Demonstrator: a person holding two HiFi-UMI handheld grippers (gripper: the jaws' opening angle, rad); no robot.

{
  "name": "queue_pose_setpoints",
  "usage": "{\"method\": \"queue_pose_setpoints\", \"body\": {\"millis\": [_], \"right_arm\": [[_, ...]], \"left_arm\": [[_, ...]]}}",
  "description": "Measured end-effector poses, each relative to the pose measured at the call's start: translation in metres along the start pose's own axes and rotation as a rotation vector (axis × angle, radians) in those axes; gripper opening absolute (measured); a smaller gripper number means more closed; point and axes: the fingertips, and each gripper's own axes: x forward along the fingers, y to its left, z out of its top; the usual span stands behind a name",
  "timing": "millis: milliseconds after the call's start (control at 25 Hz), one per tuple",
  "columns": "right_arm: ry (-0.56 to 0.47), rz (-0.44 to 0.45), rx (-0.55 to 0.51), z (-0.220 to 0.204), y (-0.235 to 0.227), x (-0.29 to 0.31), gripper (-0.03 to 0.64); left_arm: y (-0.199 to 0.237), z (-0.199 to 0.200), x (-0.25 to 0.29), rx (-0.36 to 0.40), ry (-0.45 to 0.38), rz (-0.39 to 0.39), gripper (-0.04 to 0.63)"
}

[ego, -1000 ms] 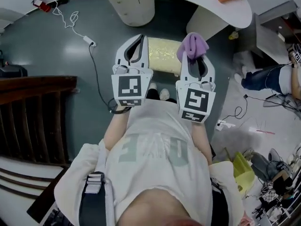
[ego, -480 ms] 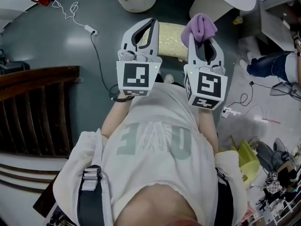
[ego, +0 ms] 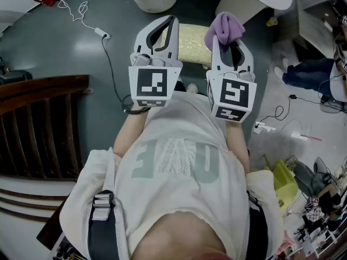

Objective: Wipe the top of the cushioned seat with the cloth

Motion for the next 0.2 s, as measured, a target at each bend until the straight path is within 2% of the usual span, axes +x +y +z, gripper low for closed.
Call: {"method": "queue_pose_setpoints", "body": {"millis": [200], "right_arm": [[0.017,0.016,-0.020,-0.0063,0.0110,0.0031,0.091]], "left_arm": [[0.0018,0.0026,0.0011,0.014,-0.013,0.011,0.006]]}}
